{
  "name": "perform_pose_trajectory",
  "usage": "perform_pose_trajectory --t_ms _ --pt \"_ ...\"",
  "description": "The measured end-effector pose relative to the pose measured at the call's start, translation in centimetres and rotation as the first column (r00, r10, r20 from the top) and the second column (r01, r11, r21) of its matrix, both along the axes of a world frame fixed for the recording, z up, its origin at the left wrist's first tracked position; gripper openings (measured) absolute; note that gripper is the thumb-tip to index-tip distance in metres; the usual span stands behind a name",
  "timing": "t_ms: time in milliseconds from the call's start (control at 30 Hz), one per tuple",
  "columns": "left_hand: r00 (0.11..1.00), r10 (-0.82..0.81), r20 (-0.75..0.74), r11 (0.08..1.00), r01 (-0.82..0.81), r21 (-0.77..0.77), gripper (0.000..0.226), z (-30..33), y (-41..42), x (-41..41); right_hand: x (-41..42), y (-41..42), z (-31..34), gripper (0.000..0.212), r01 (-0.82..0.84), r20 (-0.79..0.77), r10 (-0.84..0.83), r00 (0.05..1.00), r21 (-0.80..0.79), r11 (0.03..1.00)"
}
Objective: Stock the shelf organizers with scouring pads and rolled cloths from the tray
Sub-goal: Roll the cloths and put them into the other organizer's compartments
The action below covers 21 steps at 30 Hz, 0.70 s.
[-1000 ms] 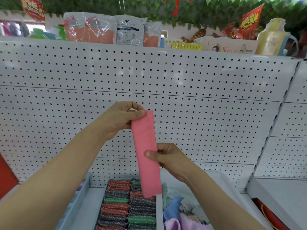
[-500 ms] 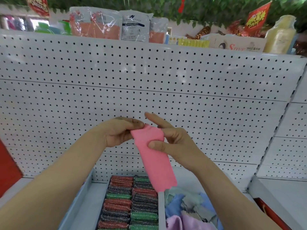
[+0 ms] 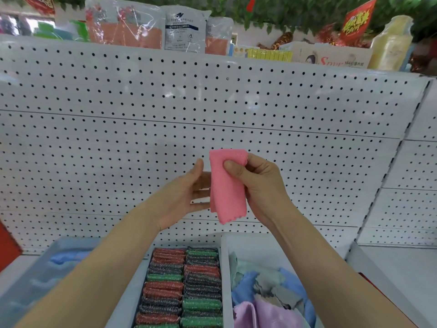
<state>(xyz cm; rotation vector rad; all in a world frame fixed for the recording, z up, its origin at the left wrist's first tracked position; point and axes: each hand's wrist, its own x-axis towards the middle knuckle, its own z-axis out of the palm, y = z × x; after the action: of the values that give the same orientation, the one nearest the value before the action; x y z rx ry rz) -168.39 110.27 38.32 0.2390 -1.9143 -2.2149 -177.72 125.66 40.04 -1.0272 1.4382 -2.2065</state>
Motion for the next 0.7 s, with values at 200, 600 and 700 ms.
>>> perform_pose_trajectory --t_ms 200,600,700 --pt "0.982 0.035 -0.185 0.966 -0.081 -0.247 0.048 0.9 1.9 0.6 -0.2 -0.1 -0.1 0.016 0.049 0.040 -0.050 0.998 0.031 0.998" --pt "0.951 0.295 -0.088 0.933 -0.307 -0.189 0.030 -0.3 0.8 1.3 0.6 0.8 -1.7 0.062 -0.056 0.040 0.044 0.998 0.383 0.922" --pt "0.932 0.352 -0.086 0.914 -0.362 -0.184 0.044 -0.4 0.2 1.6 1.4 0.3 -1.8 0.047 0.014 -0.078 0.015 0.997 0.359 0.933"
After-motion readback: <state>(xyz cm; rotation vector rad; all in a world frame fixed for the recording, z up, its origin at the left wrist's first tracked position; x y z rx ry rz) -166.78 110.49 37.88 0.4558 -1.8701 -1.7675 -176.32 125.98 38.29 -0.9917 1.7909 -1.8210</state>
